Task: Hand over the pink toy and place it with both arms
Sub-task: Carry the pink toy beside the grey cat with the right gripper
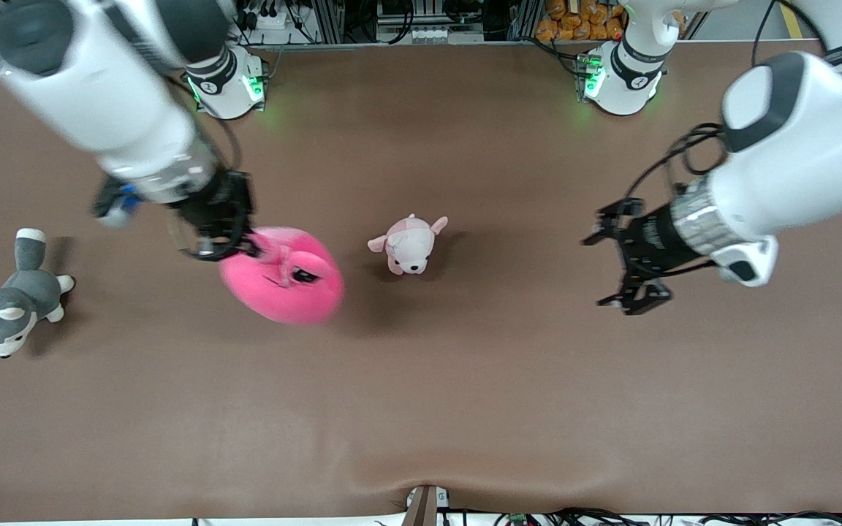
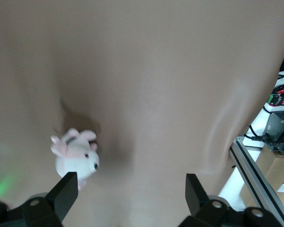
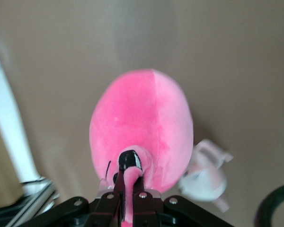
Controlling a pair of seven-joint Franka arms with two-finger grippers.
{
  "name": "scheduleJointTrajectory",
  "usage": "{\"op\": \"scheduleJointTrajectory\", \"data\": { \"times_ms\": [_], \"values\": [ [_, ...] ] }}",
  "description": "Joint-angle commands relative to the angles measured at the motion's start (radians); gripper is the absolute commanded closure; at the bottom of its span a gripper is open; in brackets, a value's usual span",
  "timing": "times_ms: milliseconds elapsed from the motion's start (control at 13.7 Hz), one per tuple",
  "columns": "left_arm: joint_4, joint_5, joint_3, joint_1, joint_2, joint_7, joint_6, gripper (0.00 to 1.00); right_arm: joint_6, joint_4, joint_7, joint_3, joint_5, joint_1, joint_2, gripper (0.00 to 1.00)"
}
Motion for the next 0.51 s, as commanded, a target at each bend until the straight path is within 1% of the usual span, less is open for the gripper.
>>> {"op": "scheduleJointTrajectory", "data": {
  "times_ms": [0, 146, 293, 366, 439],
  "values": [
    [0.004, 0.101, -0.002, 0.034, -0.043, 0.203, -0.071, 0.0, -0.098, -0.02, -0.248, 0.022, 0.091, -0.188, -0.022, 1.0],
    [0.002, 0.204, -0.002, 0.039, -0.055, 0.324, -0.123, 0.0, -0.119, -0.036, -0.45, 0.021, 0.159, -0.317, -0.014, 1.0],
    [0.002, 0.272, -0.003, 0.065, -0.077, 0.463, -0.157, 0.0, -0.112, -0.127, -0.656, 0.021, 0.201, -0.416, 0.001, 1.0],
    [0.002, 0.284, -0.003, 0.068, -0.085, 0.56, -0.169, 0.0, -0.102, -0.174, -0.739, 0.021, 0.236, -0.447, 0.024, 1.0],
    [0.002, 0.286, -0.003, 0.088, -0.097, 0.664, -0.198, 0.0, -0.079, -0.217, -0.814, 0.021, 0.247, -0.479, 0.046, 1.0]
  ]
}}
